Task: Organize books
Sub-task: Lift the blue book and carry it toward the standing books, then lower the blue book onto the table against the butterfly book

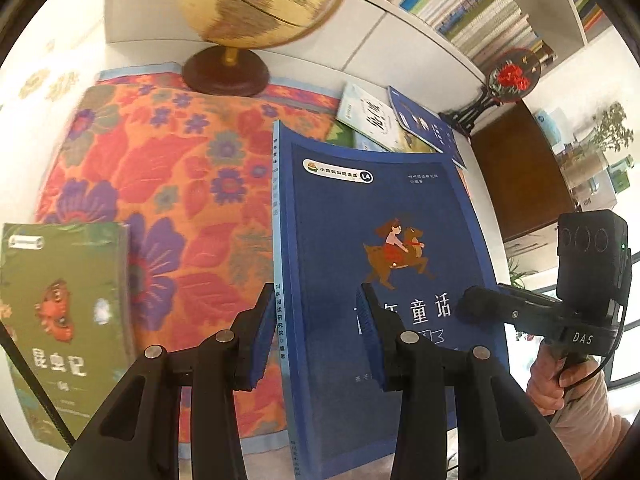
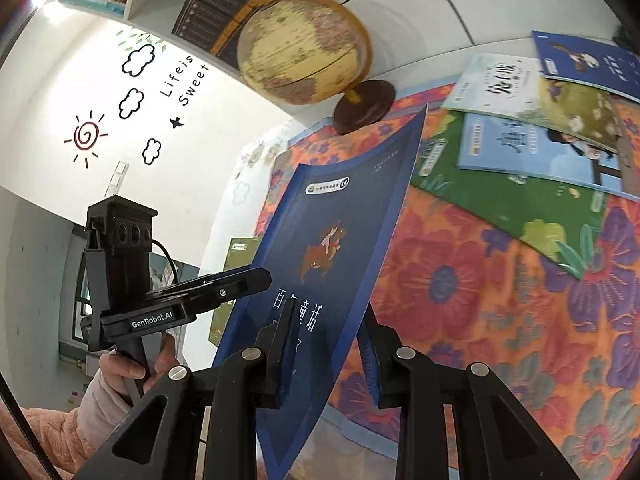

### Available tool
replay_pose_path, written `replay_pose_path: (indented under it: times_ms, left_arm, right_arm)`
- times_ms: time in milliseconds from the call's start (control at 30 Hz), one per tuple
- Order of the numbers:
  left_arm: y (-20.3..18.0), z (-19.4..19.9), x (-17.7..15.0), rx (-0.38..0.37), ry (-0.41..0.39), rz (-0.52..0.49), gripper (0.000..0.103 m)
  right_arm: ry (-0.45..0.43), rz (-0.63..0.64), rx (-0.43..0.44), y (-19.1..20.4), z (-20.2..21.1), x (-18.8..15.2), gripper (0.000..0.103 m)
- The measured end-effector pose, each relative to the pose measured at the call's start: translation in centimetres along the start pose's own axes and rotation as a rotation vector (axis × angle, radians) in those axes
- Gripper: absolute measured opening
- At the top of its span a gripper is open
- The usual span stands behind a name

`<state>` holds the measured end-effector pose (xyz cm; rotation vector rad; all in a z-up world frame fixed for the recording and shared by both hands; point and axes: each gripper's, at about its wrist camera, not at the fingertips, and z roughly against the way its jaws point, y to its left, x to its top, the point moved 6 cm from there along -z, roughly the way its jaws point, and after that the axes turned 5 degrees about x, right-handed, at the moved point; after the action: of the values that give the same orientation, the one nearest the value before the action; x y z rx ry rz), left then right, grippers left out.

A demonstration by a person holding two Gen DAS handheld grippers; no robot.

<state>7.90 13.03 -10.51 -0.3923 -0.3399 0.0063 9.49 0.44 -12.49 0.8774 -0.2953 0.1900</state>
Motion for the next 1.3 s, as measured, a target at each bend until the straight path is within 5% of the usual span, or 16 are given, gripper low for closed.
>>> replay_pose_path:
  times_ms: [633, 1300]
  left_arm:
    - [13.3, 7.0, -1.6, 0.003, -0.063, 0.077, 0.036]
    - [23.1, 8.7, -4.3, 0.039, -0.058, 0.175, 0.037]
  right_arm:
    - [0.051, 0.051, 0.027, 10.6, -10.8, -1.3, 0.029]
    - [0.154, 0.084, 0.008, 15.3, -20.0, -1.9, 0.029]
